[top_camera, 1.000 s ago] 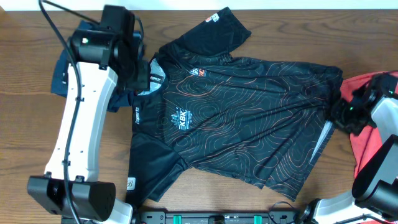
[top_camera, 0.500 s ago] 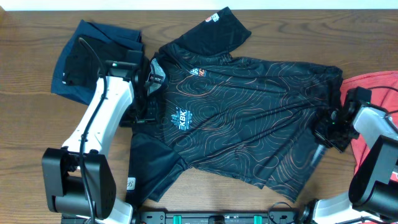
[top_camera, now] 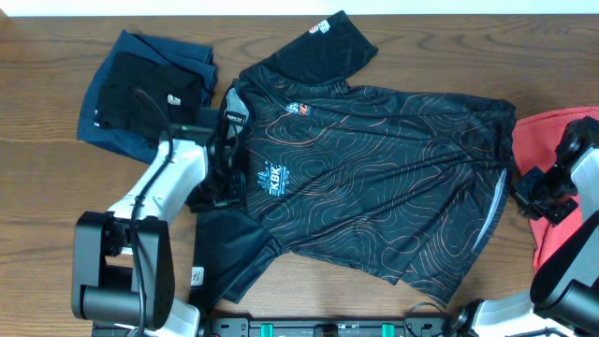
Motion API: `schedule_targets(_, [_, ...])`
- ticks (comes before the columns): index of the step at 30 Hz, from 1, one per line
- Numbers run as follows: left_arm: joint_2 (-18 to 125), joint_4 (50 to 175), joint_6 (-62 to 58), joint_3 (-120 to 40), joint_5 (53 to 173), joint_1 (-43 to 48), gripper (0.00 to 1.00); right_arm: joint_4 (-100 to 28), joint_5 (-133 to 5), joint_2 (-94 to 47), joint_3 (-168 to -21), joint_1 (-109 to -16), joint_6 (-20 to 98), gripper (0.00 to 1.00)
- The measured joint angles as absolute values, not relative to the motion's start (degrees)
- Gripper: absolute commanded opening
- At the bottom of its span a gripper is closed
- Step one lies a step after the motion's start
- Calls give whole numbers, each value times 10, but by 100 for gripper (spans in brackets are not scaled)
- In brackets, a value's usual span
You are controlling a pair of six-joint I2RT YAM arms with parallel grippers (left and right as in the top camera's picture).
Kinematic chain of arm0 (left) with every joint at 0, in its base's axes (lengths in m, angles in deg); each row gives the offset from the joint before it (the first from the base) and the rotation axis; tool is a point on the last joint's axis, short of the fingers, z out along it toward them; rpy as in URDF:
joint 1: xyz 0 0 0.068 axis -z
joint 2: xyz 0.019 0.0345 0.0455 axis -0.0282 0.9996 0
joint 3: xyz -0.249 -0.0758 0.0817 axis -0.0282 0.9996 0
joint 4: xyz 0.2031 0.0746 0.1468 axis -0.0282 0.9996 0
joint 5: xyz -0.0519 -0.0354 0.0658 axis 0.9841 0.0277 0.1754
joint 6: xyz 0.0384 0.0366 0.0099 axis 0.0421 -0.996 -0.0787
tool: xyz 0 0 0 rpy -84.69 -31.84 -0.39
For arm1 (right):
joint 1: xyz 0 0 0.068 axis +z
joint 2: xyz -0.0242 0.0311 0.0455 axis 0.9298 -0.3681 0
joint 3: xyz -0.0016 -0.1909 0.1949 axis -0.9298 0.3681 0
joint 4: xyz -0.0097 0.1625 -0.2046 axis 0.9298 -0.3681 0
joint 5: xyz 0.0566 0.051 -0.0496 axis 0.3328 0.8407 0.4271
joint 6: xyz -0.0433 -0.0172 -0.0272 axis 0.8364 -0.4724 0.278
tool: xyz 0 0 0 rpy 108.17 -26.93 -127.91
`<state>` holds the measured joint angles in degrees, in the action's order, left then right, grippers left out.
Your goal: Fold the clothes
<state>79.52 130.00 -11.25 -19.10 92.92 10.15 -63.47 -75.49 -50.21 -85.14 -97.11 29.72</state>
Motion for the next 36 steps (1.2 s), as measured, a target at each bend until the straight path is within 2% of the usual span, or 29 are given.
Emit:
schedule_targets(7, [795,1225,-86,-111,897,101,65,-669,-642,-502,-851,-971,373,24])
schedule_targets(9, [790,1213,-82,-107,895,100,52,-678,-609,-502,-851,-971,396,27])
schedule_targets(13, [790,1201,-69,-105,907,100,6,-692,-558,-502,-848,-962,430,30])
schedule_targets(17, [790,1218,-66,-105,930,98,6,-673,-535,-498,-809,-937,444,38])
schedule_targets(23, [795,1267,-66,-98,985,97,6,-598,-522,-497,-695,-902,436,42])
schedule_targets(24, [795,1274,-66,-97,991,97,6,-584,-522,-497,-674,-900,432,39])
schedule_targets(25, [796,1278,-66,-95,995,97,6,-582,-514,-496,-663,-901,428,28])
schedule_targets(26, [797,1281,-66,-94,997,97,6,-570,-516,-485,-650,-900,418,10])
schedule_targets(27, [797,1282,-66,-94,1000,97,6,-559,-519,-477,-641,-900,411,1])
schedule_targets(36, [797,1288,-66,-119,1000,97,6,-542,-641,-462,-657,-917,286,1])
